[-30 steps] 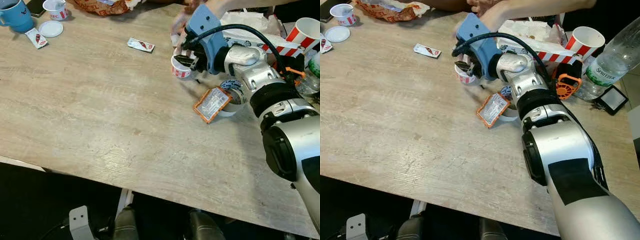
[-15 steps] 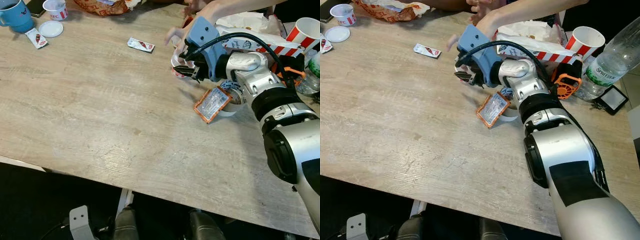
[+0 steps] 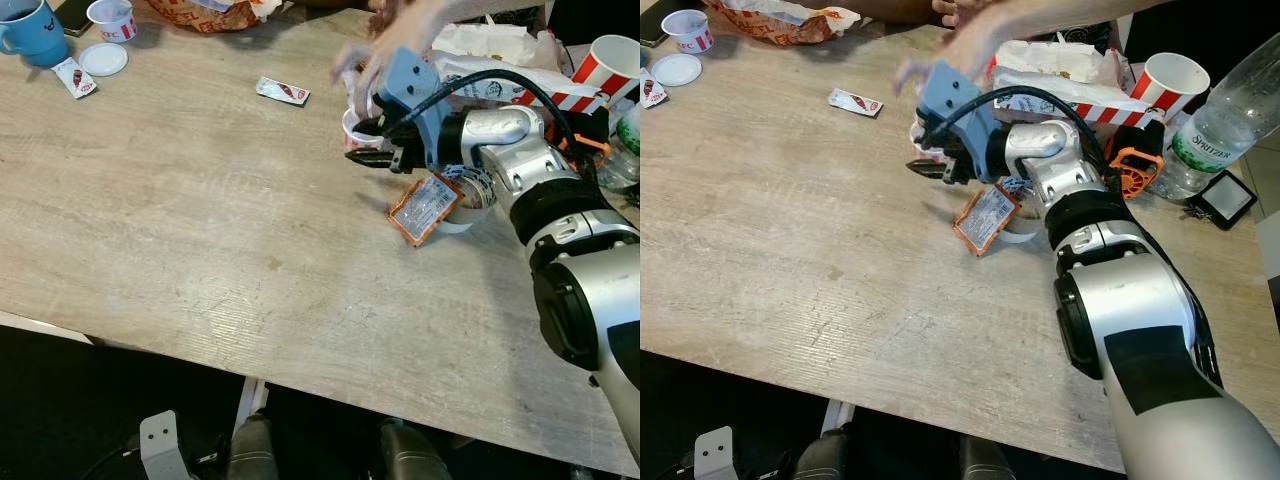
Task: Restocking fridge
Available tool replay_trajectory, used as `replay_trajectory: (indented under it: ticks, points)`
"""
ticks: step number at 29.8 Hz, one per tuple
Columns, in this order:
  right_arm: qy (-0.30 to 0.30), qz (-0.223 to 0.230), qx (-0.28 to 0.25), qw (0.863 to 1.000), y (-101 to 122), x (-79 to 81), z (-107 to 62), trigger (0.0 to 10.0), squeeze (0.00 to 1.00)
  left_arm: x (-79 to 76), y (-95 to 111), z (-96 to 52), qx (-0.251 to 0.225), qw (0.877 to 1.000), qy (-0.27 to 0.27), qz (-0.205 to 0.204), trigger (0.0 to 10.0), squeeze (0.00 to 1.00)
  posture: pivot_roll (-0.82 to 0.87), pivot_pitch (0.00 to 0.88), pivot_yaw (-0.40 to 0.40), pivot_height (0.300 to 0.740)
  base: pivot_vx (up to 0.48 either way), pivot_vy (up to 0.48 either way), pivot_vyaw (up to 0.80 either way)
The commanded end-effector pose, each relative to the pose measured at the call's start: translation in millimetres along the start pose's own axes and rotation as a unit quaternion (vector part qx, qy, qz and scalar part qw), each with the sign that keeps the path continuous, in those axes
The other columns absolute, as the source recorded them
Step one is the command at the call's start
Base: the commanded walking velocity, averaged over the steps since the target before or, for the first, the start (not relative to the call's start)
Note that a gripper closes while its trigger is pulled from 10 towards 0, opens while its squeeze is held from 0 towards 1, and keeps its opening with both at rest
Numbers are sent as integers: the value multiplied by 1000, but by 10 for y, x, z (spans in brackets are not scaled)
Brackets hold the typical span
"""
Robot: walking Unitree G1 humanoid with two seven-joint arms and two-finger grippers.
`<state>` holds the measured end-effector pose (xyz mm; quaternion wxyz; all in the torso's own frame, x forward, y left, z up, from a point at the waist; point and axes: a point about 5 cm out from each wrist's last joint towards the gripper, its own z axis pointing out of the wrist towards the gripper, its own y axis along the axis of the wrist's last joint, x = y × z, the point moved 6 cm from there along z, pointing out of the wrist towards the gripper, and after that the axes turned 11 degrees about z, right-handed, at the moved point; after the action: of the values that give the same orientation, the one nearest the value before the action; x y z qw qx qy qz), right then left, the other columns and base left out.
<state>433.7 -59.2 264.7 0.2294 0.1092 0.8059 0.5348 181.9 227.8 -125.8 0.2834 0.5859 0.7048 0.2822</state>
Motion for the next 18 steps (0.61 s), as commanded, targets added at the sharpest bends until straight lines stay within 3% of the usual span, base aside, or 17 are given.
replay_trajectory:
  ticks: [1,7,18]
  points:
    - [12,-10,3,1000,-20,23,-22,10000,0,-203,-426,-112,76,997,-33,1,10000,0,-30,280,-66,740,0,0,0]
    - [44,-7,-12,999,4,82,-57,10000,0,-205,-410,-104,75,997,-34,3,10000,0,-30,273,-63,740,0,0,0]
    - [15,1,-37,999,32,39,-26,10000,0,-209,-356,-68,73,997,-35,6,10000,0,-24,236,-58,740,0,0,0]
